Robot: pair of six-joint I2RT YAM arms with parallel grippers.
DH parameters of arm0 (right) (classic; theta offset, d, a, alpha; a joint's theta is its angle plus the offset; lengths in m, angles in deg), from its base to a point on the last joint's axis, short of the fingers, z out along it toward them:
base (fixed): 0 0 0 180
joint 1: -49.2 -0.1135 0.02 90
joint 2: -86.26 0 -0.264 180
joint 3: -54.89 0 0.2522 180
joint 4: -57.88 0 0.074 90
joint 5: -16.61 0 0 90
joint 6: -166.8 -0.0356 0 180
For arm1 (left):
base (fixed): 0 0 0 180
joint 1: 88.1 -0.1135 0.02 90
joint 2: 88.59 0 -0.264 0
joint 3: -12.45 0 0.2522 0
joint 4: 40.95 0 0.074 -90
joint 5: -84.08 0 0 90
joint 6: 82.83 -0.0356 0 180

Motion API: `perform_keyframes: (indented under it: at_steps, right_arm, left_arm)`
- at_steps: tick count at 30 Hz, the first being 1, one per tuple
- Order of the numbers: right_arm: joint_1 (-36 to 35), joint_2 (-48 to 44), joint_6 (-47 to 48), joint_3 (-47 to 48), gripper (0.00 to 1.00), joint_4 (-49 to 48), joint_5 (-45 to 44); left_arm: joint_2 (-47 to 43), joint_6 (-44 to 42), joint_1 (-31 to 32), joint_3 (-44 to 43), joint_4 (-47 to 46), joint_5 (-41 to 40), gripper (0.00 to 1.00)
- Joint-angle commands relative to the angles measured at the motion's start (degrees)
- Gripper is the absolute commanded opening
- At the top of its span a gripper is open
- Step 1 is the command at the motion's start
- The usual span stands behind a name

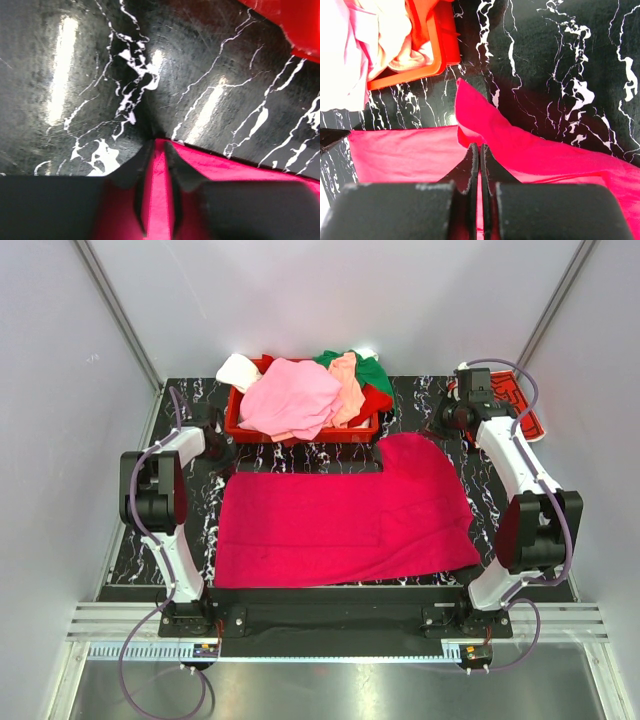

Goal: Fold and stack the t-shirts
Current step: Fold the tshirt

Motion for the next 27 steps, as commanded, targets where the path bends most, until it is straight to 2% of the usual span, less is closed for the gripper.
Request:
perform_keyframes:
  at_steps: [1,2,7,12,20,27]
  right_arm:
    - [0.2,-3.0,0.0,-0.5,0.0,-1.6,0.9]
    - [0.2,-2.9,0.2,-0.6,0.0,-1.7,0.9]
    - [0.2,-2.8,0.8,-0.6,0.0,-1.2,3.1]
    - [0.2,-9.5,1.1,-3.4,0.0,-1.6,5.6]
    - [0.2,-24.1,0.5,-17.2,0.0,-1.3,3.8]
    - [0.2,-36.1,-2.1,-28.3,0.0,-0.8,-1.6]
  left_arm:
    - [1.4,-0.4,0.5,-1.0,-1.7,1.6,0.05]
    - [1.4,-0.4,0.5,-1.0,-1.8,1.7,0.0]
    - [-0.6,-1.2,0.5,-1.4,-1.0,1.7,0.0]
    - [-7.3,-2.9,0.5,-1.7,1.5,0.2,0.0]
    - [-20.1,-3.1,0.4,5.7,0.2,1.3,0.0]
    - [-28.3,-2.4,0.5,12.8,-0.2,1.8,0.0]
